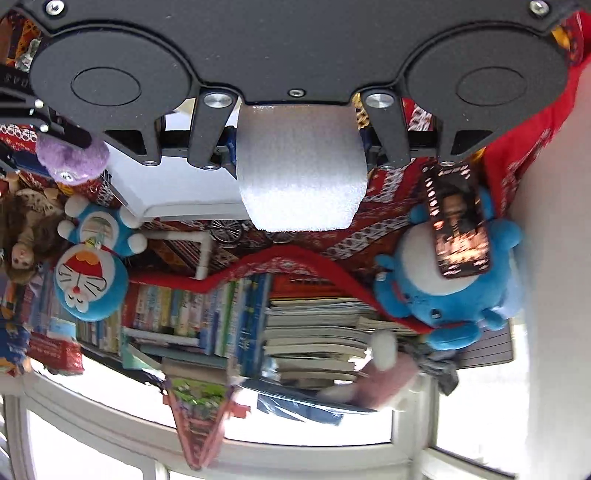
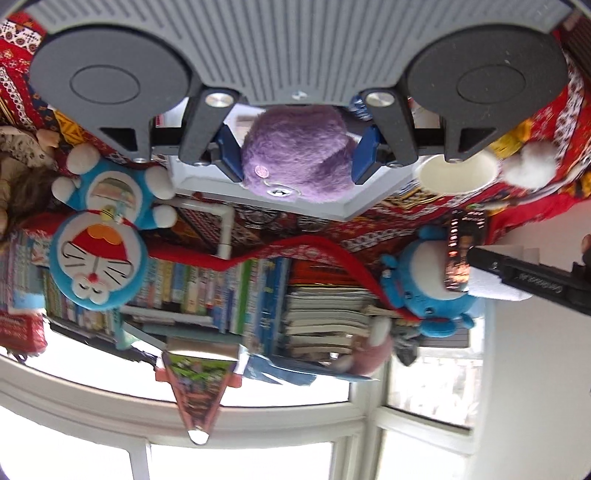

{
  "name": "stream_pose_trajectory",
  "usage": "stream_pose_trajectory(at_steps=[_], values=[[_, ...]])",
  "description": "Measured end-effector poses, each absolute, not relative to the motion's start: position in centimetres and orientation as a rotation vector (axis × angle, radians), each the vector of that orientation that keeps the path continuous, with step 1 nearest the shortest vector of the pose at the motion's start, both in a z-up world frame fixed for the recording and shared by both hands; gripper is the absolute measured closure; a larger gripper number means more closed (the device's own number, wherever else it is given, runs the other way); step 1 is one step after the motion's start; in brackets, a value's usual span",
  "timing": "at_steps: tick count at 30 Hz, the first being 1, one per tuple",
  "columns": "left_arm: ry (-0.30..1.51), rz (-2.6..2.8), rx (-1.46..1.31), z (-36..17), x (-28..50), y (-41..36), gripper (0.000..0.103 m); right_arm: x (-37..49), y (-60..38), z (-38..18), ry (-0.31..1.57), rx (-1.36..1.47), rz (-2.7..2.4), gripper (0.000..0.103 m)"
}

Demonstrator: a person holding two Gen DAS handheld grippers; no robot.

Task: Organize soft objects
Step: 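Carry the foam cube with the left tool while the right tool carries the plush to the tray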

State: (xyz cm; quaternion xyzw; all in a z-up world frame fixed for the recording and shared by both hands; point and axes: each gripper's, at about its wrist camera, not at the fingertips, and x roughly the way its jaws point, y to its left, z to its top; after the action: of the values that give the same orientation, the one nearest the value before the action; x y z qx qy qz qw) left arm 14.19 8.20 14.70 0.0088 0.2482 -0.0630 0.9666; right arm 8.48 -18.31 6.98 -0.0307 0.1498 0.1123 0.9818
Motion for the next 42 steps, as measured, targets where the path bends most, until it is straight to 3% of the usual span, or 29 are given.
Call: stream_pose_trajectory(at_steps=[10, 19, 42], values=[[0.754, -0.232, 0.014, 15.6, 22.6, 4.3, 0.051, 13.4, -21.5, 8.6, 0.393, 0.018, 0.206, 0.037], [0.994, -0.241, -0.023, 12.4, 29.1, 1.7, 0.051, 18.6, -23.2, 8.2, 0.529, 0.101, 0.185, 0.037], [1.234, -0.242, -0.025, 5.3, 37.7, -3.2, 0.051, 26.9, -23.4, 3.4, 0.725, 0.116, 0.144, 0.036]])
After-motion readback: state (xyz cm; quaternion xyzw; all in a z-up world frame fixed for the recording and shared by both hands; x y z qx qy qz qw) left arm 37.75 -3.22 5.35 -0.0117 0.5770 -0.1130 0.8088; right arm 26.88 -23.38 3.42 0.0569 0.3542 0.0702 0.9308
